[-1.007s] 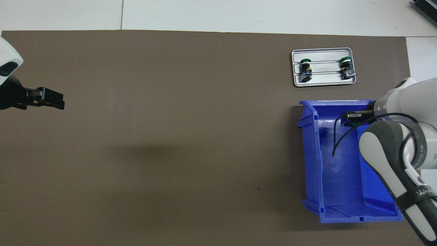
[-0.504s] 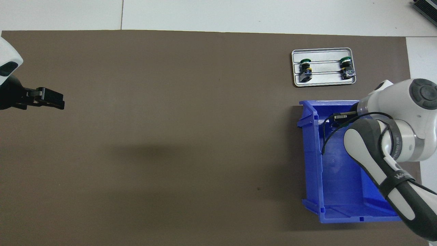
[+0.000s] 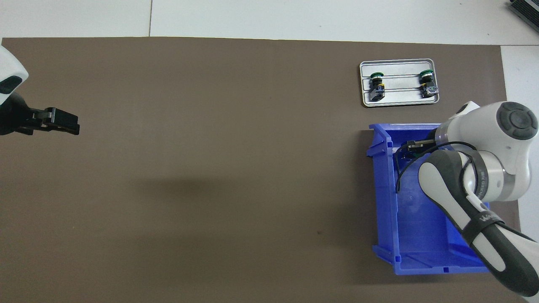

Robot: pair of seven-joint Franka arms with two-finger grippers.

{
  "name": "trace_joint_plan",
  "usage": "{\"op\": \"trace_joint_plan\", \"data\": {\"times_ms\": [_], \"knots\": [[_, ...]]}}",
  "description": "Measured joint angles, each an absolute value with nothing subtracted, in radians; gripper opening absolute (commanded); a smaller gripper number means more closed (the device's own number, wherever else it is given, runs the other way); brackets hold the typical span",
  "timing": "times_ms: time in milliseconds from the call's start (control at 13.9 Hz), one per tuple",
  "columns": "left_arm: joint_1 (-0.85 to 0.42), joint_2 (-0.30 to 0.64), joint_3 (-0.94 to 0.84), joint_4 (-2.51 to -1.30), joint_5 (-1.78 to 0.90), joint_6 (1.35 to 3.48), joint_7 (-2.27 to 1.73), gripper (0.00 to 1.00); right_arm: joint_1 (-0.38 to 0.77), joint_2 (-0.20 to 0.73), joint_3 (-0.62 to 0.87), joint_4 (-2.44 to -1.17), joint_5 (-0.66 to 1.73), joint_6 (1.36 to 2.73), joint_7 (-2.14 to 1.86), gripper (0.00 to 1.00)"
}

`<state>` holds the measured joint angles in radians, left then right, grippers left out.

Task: Place and press button with both arms
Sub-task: 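Lower the button into the blue bin and open the right gripper, then raise the right gripper out of the blue bin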

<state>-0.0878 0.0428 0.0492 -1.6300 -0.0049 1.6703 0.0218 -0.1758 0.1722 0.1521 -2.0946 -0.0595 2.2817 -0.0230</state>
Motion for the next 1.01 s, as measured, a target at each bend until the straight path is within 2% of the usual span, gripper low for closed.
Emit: {"op": "trace_joint_plan", "data": {"times_ms": [216,504,720,1007], "knots": [[-0.088,0.043,0.049,-1.63,-0.005,1.67,0.022,1.0,-0.176,0.153,0.152,-2.083,-0.059,2.282,-0.018,0.95],[-0.088,0.043,0.049,-1.63,-0.005,1.67,0.022,1.0,-0.176,0.062,0.152,-2.068,-0.059,2.264,0.058,0.96],[-0.088,0.043,0.049,-1.63,-0.005,1.67,0.022,1.0,-0.164,-0.008,0.153,-2.011,-0.059,2.141,0.118,0.96],[-0.088,0.043,0.049,-1.63,-0.005,1.67,0.022,1.0,-0.142,-0.025,0.153,-1.844,-0.047,1.948,0.14,0.97]]}}
